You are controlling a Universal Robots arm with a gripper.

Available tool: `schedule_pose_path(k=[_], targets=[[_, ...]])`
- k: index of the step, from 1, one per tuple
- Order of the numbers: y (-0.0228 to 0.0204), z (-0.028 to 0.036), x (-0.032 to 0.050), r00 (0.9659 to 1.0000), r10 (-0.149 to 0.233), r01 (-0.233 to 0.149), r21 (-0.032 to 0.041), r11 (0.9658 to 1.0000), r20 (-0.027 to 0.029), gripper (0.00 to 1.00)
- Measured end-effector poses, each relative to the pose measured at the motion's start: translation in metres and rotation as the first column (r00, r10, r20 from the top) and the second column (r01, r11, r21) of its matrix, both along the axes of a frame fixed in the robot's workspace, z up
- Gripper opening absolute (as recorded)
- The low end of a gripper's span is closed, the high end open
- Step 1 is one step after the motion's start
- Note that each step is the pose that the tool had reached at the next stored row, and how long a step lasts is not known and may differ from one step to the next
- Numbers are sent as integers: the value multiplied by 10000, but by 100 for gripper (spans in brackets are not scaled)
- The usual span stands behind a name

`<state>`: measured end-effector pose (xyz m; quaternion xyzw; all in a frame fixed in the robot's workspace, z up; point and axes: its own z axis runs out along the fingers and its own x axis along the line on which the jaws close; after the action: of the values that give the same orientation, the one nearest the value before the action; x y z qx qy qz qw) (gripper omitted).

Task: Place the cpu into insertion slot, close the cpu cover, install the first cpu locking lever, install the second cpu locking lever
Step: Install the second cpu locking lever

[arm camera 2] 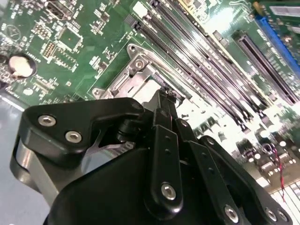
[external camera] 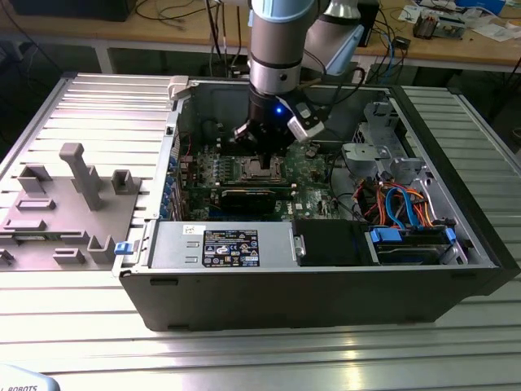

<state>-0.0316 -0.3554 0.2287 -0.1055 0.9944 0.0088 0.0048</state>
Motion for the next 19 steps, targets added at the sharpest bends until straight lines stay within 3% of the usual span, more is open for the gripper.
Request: schedule_pose_path(k=[2,9,12,19], targets=[[11,46,1,10000,1,-1,-94,10000,0,11],[30,124,1,10000,2,-2,-224,9997,0,11],[34,195,1,10000,0,0,-286,9996,0,11],[35,220,1,10000,1,-1,-322,9995,0,11]])
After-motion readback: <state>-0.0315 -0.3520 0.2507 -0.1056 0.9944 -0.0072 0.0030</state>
